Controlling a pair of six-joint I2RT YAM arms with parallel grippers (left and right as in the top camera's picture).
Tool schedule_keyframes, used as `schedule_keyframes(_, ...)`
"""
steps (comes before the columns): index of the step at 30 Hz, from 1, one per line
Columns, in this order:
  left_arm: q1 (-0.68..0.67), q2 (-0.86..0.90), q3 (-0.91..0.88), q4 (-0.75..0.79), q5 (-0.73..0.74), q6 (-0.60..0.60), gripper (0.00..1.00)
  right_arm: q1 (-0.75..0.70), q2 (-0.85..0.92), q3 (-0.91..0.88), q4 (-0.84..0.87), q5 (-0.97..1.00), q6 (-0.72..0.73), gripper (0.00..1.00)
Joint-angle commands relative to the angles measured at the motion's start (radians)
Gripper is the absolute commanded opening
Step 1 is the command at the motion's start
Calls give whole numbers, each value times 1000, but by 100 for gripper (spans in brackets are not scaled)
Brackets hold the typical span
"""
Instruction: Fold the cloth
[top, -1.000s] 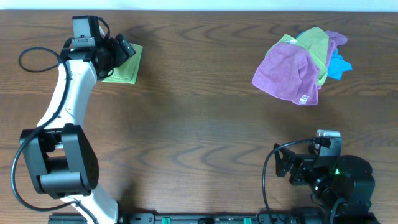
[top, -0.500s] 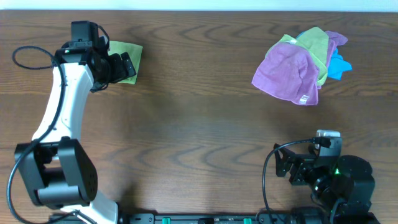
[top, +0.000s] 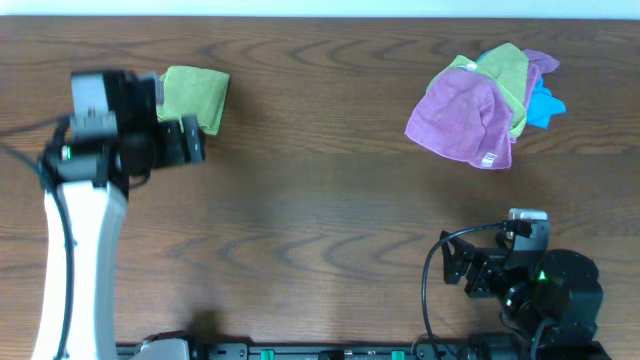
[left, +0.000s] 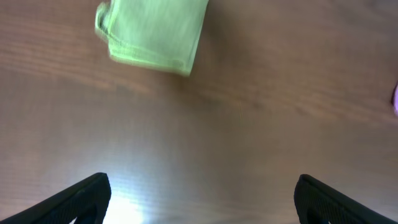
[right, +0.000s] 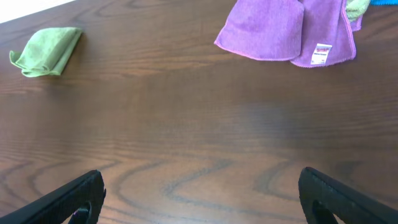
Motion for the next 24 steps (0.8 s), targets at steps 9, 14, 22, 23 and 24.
schedule_keyframes(9,11,-454,-518,208,-4,-1,95,-6,-4,-4,-2,-7,12,99)
schedule_keyframes(14,11,-650,-665,219,-29,3,95,-6,-4,-4,-2,-7,12,99)
schedule_keyframes(22,-29,-914,-853,217,-133,6,96,-6,-4,-4,-2,-7,12,99)
schedule_keyframes(23,-38,-938,-870,216,-149,6,95,-6,-4,-4,-2,-7,12,99)
schedule_keyframes(24,-48,-965,-886,209,-168,7,96,-6,-4,-4,-2,-7,12,99)
